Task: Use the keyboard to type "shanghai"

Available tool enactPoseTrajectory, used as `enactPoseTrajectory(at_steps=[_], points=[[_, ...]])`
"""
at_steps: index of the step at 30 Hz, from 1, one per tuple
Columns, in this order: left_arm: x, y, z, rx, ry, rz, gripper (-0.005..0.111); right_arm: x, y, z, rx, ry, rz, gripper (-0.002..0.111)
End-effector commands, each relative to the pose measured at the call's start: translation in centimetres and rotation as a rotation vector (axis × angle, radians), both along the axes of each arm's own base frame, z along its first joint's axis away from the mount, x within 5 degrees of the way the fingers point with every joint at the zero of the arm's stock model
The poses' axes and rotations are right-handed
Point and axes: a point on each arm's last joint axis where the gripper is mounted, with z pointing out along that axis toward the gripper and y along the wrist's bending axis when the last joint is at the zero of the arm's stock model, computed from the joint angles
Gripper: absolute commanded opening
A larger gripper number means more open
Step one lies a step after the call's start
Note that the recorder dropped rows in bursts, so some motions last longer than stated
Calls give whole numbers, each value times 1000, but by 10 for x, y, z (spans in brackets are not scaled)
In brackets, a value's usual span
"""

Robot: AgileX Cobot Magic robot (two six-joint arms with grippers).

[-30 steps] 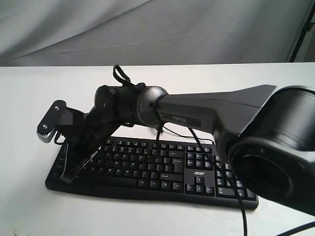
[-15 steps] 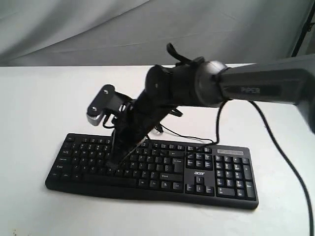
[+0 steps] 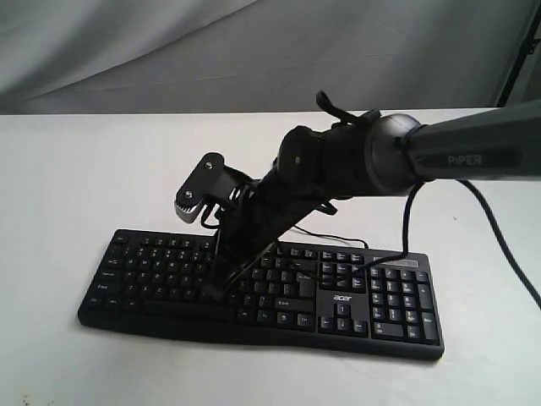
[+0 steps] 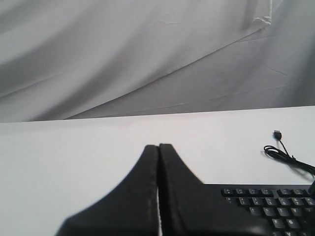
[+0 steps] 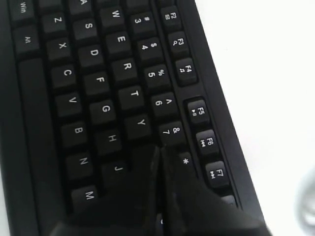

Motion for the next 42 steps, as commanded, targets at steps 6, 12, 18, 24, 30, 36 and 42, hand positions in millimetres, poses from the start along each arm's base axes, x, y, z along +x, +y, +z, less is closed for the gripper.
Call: enactPoseTrajectory(at_steps=[6,12,18,24,30,36,42], points=[[0,0,0,-2,-7,-6,0,1,-2,-11,-15,12,-7,0],[0,0,0,-2,-7,-6,0,1,-2,-11,-15,12,-7,0],[0,0,0,-2,-7,-6,0,1,-2,-11,-16,14,-4,0],[0,0,0,-2,-7,-6,0,0,-1,-18,-26,29,-4,0],[0,0,0,-2,-7,-6,0,0,-1,-21,-32,37,-5,0],[0,0,0,-2,-7,-6,0,-2,-3,11,1,-13,14,0],[0,0,0,-2,-7,-6,0,-6,-9,40,16,-30,11,0]])
